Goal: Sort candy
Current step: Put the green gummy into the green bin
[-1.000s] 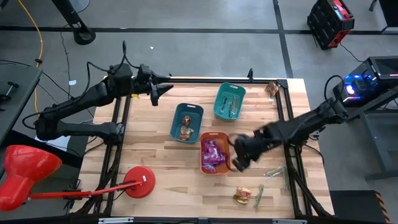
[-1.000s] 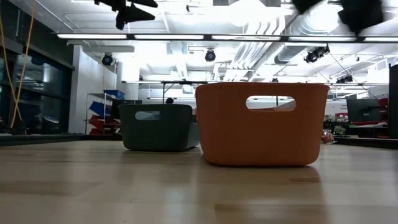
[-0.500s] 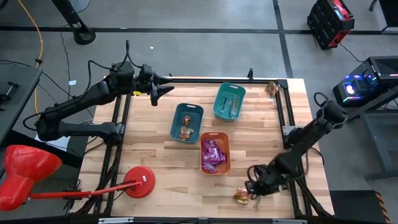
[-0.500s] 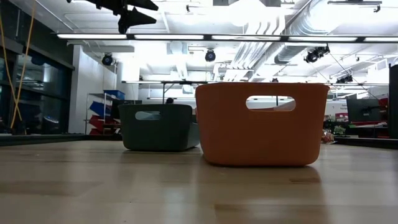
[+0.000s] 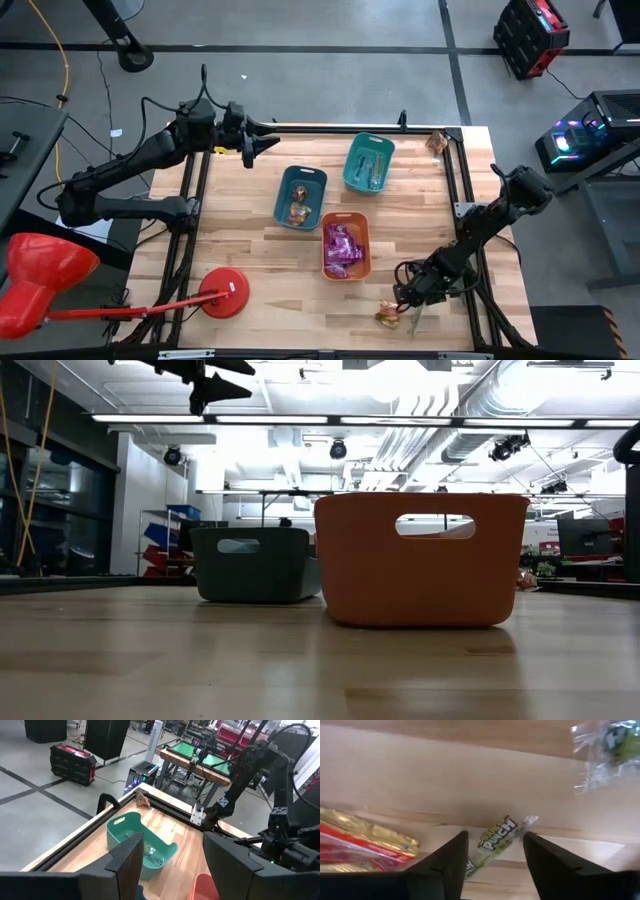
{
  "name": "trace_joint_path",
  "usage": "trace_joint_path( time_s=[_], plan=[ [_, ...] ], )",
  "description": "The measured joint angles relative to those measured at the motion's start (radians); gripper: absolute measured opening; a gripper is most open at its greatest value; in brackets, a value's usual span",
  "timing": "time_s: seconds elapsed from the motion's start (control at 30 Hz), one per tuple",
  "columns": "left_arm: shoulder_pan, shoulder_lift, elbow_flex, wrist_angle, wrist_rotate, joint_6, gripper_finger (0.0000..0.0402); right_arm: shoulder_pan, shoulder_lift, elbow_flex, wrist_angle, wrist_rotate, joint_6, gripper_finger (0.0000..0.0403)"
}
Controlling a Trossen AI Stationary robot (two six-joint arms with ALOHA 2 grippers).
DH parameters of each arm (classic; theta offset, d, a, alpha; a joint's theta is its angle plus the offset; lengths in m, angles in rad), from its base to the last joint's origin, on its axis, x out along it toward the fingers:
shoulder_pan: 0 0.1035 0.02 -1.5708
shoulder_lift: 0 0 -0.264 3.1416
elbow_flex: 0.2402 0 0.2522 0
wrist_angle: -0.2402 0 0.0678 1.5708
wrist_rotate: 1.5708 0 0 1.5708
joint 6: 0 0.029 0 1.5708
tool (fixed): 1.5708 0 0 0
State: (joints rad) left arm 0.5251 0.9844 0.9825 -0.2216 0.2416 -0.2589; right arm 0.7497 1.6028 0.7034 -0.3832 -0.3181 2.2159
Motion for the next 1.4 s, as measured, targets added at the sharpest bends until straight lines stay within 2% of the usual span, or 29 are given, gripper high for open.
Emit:
trace_joint_path(
  time_s=[0.07,0.13,0.2,0.23,0.43,0.53,0.6,0.67,0.77,0.83,0.93,1.07,1.23,1.33,1.4],
  plan=[
    [0.0,0.0,0.0,0.016,0.0,-0.002,0.0197,0.002,0.015,0.0,-0.001,-0.008,-0.047,0.0157],
    [0.0,-0.001,0.003,0.027,-0.001,-0.005,0.0197,0.002,0.018,0.0,-0.009,-0.014,-0.083,0.0099],
    [0.0,0.0,0.023,0.043,-0.001,-0.011,0.0197,-0.008,-0.007,0.002,-0.022,0.029,-0.133,0.0032],
    [0.0,0.0,0.04,0.044,-0.001,-0.006,0.0197,-0.018,-0.025,0.013,-0.058,0.048,-0.156,0.002],
    [0.022,-0.002,0.157,0.042,-0.015,0.108,0.0197,-0.122,-0.229,0.141,-0.389,0.268,-0.306,0.0006],
    [0.039,-0.002,0.182,0.041,-0.052,0.142,0.0197,-0.216,-0.348,0.246,-0.605,0.494,-0.37,0.0005],
    [0.05,-0.002,0.184,0.036,-0.055,0.151,0.0197,-0.297,-0.404,0.316,-0.685,0.683,-0.434,0.0003],
    [0.06,-0.002,0.177,0.016,-0.045,0.174,0.0197,-0.406,-0.449,0.375,-0.742,0.822,-0.529,0.0003],
    [0.066,-0.002,0.121,0.014,-0.008,0.198,0.0197,-0.615,-0.458,0.429,-0.716,0.915,-0.768,0.0002],
    [0.066,-0.001,0.054,0.053,0.028,0.168,0.0197,-0.768,-0.438,0.435,-0.62,0.9,-0.958,0.0002],
    [0.065,0.0,-0.072,0.193,0.073,0.045,0.0197,-0.971,-0.381,0.44,-0.466,0.822,-1.195,0.0001],
    [0.051,0.0,-0.208,0.4,0.145,-0.143,0.0197,-1.166,-0.258,0.438,-0.406,0.72,-1.339,0.0005],
    [0.042,-0.015,-0.233,0.46,0.202,-0.189,0.0197,-1.269,-0.117,0.438,-0.282,0.507,-1.47,0.0059],
    [0.044,-0.034,-0.233,0.458,0.202,-0.175,0.0197,-1.266,-0.079,0.462,-0.266,0.472,-1.543,0.0111],
    [0.049,-0.052,-0.233,0.457,0.202,-0.162,0.0197,-1.258,-0.071,0.492,-0.356,0.469,-1.585,0.0145]
  ],
)
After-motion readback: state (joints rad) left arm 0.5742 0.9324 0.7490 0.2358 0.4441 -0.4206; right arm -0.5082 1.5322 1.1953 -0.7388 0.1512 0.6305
